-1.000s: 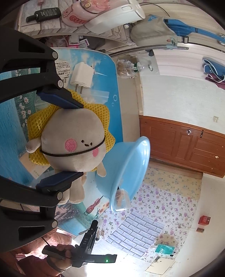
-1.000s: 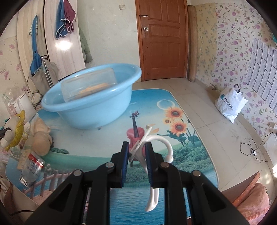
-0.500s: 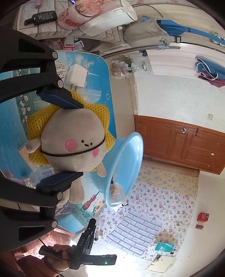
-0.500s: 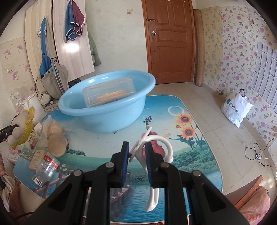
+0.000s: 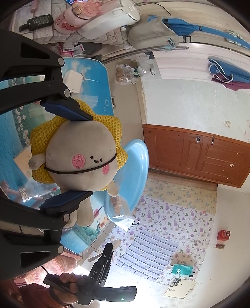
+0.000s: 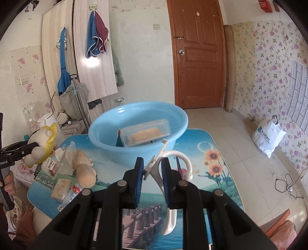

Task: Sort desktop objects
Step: 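Carry the bunny and white hook over the basin and open both grippers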

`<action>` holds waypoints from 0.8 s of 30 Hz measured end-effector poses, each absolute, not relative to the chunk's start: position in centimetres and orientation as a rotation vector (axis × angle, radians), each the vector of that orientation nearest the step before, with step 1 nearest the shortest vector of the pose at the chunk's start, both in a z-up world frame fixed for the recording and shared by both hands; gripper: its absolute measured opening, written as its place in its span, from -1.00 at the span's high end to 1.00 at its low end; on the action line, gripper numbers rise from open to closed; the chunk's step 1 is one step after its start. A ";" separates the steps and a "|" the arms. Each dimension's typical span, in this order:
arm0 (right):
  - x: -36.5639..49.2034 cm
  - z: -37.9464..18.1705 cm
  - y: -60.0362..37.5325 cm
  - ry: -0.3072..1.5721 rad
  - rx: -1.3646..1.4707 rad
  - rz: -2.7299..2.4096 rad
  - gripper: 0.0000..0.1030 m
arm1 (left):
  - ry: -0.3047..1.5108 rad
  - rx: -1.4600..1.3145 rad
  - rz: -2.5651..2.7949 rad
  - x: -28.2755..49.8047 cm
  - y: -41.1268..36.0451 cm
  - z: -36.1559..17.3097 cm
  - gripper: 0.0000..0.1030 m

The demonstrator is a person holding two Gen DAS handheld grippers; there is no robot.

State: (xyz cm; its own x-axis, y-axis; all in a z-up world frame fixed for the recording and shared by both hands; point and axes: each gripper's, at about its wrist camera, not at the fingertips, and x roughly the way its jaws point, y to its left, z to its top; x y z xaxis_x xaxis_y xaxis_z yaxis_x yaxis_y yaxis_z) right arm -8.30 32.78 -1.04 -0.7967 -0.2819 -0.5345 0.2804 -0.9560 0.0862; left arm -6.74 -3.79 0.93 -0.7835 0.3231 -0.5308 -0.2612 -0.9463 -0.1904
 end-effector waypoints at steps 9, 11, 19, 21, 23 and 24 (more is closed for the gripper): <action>-10.6 0.4 30.6 0.013 0.739 -2.677 0.64 | -0.105 -0.794 2.657 -9.3 -1.4 2.2 -0.31; -11.4 0.2 30.2 0.015 0.756 -2.663 0.64 | -0.099 -0.793 2.645 -9.8 -0.9 2.3 -0.31; -14.7 -1.3 29.7 0.050 0.833 -2.665 0.64 | -0.066 -0.819 2.594 -13.1 1.2 2.0 -0.31; -15.5 -1.4 29.5 0.058 0.840 -2.667 0.64 | -0.048 -0.822 2.586 -14.0 1.7 2.0 -0.31; -16.3 -1.5 29.3 0.072 0.842 -2.672 0.64 | -0.043 -0.825 2.578 -14.9 2.0 2.0 -0.31; -16.6 -1.5 29.2 0.078 0.841 -2.671 0.64 | -0.042 -0.828 2.573 -15.4 2.2 1.9 -0.31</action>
State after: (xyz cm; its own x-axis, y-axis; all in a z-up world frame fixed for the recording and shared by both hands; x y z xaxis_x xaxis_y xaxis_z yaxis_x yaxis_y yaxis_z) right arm -16.62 29.19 -1.54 -0.7675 -0.3019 -0.5656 0.3344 -0.9412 0.0486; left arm -15.42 2.17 1.95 -0.7270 0.4127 -0.5488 -0.3945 -0.9052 -0.1580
